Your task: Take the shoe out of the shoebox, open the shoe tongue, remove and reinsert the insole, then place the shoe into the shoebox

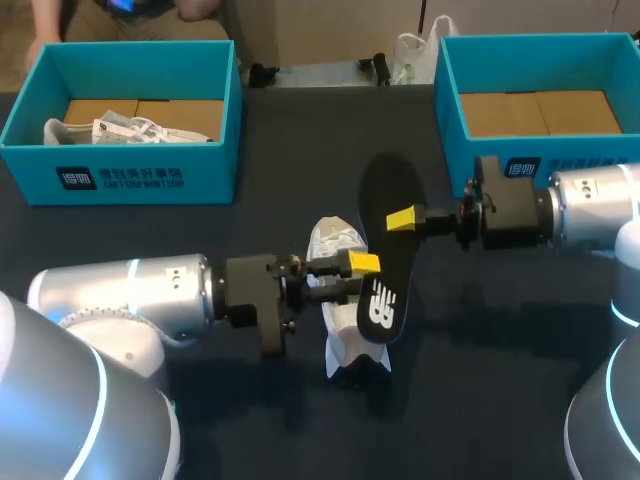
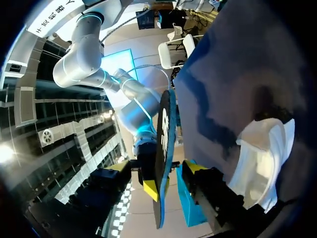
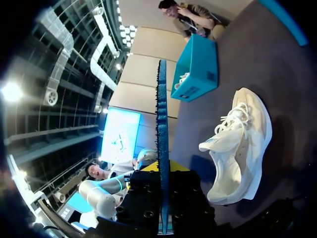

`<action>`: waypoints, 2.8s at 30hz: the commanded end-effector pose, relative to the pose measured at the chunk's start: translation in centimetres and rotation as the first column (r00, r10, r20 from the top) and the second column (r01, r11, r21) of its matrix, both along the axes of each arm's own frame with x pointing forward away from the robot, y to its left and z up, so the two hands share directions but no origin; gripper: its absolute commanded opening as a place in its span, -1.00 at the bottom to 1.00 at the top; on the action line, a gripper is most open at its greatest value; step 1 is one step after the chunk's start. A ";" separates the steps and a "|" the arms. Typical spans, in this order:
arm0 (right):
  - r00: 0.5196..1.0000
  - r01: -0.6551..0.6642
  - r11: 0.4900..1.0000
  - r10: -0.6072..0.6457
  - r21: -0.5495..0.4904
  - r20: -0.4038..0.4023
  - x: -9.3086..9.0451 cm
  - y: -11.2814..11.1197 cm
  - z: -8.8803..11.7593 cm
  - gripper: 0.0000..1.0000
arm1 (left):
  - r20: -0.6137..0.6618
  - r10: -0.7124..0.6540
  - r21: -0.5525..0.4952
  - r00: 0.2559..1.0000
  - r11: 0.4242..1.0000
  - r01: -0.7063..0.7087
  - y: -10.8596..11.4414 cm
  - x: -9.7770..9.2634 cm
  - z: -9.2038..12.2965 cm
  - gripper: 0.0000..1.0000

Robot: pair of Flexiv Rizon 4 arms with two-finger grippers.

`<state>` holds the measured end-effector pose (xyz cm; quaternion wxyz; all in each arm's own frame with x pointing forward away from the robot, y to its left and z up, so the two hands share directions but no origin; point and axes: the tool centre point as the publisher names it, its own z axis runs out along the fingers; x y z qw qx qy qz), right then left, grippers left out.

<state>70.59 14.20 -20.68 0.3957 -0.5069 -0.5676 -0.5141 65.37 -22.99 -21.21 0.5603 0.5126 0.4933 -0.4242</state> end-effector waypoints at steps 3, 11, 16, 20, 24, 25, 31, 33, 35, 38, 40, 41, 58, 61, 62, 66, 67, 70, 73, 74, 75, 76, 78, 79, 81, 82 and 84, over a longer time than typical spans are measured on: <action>1.000 0.003 1.000 -0.003 -0.001 -0.009 0.0 -0.4 -0.6 -1.00 | -0.017 -0.004 0.097 1.000 0.995 0.006 3.6 0.7 1.5 1.00; 1.000 0.005 1.000 -0.005 -0.002 -0.012 0.1 0.0 -1.8 -1.00 | -0.037 -0.037 0.351 0.999 0.935 0.048 6.6 2.0 5.3 1.00; 1.000 0.001 1.000 -0.001 -0.003 -0.014 0.2 0.5 -2.7 -1.00 | -0.046 -0.069 0.460 0.997 0.884 0.083 7.1 2.6 7.5 1.00; 1.000 -0.003 1.000 0.003 0.005 -0.013 0.2 0.6 -3.1 -1.00 | -0.072 -0.084 0.554 0.994 0.825 0.110 7.2 2.8 8.2 1.00; 1.000 -0.001 1.000 0.002 0.007 -0.016 0.1 0.7 -3.3 -1.00 | -0.077 -0.094 0.621 0.993 0.774 0.122 7.1 3.0 8.7 1.00; 1.000 -0.004 1.000 0.005 0.006 -0.020 0.1 0.8 -3.5 -1.00 | -0.096 -0.095 0.656 0.991 0.743 0.135 7.2 2.9 8.8 1.00; 1.000 -0.014 1.000 0.014 0.007 -0.027 0.1 1.1 -3.9 -1.00 | -0.095 -0.099 0.708 0.991 0.693 0.137 6.5 2.9 9.2 1.00; 0.999 -0.017 1.000 0.018 0.008 -0.029 0.2 1.1 -4.1 -1.00 | -0.096 -0.082 0.734 0.992 0.667 0.126 6.3 3.0 9.5 1.00; 0.999 -0.019 1.000 0.020 0.010 -0.030 0.4 1.1 -4.2 -1.00 | -0.105 -0.064 0.731 0.992 0.671 0.121 6.1 3.1 9.7 1.00; 0.999 -0.025 1.000 0.025 0.013 -0.034 0.7 1.2 -4.4 -1.00 | -0.105 -0.064 0.731 0.992 0.671 0.121 6.1 3.1 9.7 1.00; 0.999 -0.029 1.000 0.029 0.013 -0.034 0.8 1.3 -4.3 -1.00 | -0.105 -0.064 0.731 0.992 0.671 0.121 6.1 3.1 9.7 1.00; 0.999 -0.031 0.999 0.032 0.012 -0.032 0.9 1.3 -4.3 -1.00 | -0.105 -0.064 0.731 0.992 0.671 0.121 6.1 3.1 9.7 1.00; 0.998 -0.054 0.998 0.054 0.017 -0.029 1.2 2.4 -5.6 -1.00 | -0.112 0.024 0.826 0.993 0.559 0.080 5.5 4.3 9.5 1.00; 0.998 -0.058 0.998 0.058 0.015 -0.027 1.0 2.4 -5.8 -1.00 | -0.121 0.049 0.850 0.991 0.521 0.078 5.2 4.9 9.4 1.00; 0.998 -0.059 0.998 0.059 0.015 -0.027 1.0 2.4 -5.8 -1.00 | -0.140 0.078 0.855 0.987 0.512 0.081 5.1 5.0 9.4 1.00; 0.997 -0.069 0.997 0.070 0.015 -0.036 0.8 2.3 -5.9 -1.00 | -0.168 0.083 0.883 0.982 0.455 0.113 4.3 5.1 9.5 1.00; 0.997 -0.071 0.997 0.072 0.014 -0.037 0.7 2.2 -5.9 -1.00 | -0.169 0.106 0.890 0.980 0.443 0.105 4.1 5.1 9.6 1.00; 0.996 -0.081 0.997 0.082 0.008 -0.043 0.7 2.0 -5.8 -1.00 | -0.175 0.118 0.911 0.977 0.396 0.116 3.6 5.1 9.7 1.00; 0.995 -0.089 0.996 0.089 0.003 -0.050 0.6 1.9 -5.7 -1.00 | -0.200 0.118 0.921 0.973 0.362 0.146 3.2 4.9 9.8 1.00; 0.994 -0.092 0.996 0.092 0.002 -0.051 0.6 1.9 -5.7 -1.00 | -0.199 0.122 0.927 0.972 0.347 0.146 3.1 4.9 9.8 1.00; 0.994 -0.096 0.995 0.096 0.001 -0.054 0.6 1.9 -5.7 -1.00 | -0.204 0.124 0.929 0.971 0.336 0.153 2.9 4.8 9.7 1.00; 0.994 -0.097 0.995 0.097 0.001 -0.055 0.6 1.9 -5.7 -1.00 | -0.201 0.124 0.936 0.972 0.316 0.153 2.8 4.9 9.7 1.00; 0.994 -0.096 0.995 0.096 0.000 -0.058 0.6 1.9 -5.7 -1.00 | -0.216 0.155 0.942 0.964 0.291 0.164 2.6 5.0 9.4 1.00; 0.994 -0.093 0.996 0.093 0.001 -0.059 0.7 1.9 -5.8 -1.00 | -0.221 0.156 0.946 0.963 0.276 0.172 2.5 5.2 9.4 1.00; 0.993 -0.096 0.995 0.097 0.009 -0.066 0.6 1.9 -5.7 -1.00 | -0.222 0.166 0.947 0.961 0.271 0.172 2.4 5.2 9.3 1.00; 0.992 -0.100 0.995 0.101 0.015 -0.071 0.6 1.9 -5.7 -1.00 | -0.214 0.164 0.951 0.963 0.260 0.167 2.4 5.2 9.4 1.00; 0.990 -0.107 0.994 0.107 0.012 -0.087 0.4 2.0 -5.5 -1.00 | -0.207 0.163 0.953 0.965 0.256 0.162 2.3 5.1 9.5 1.00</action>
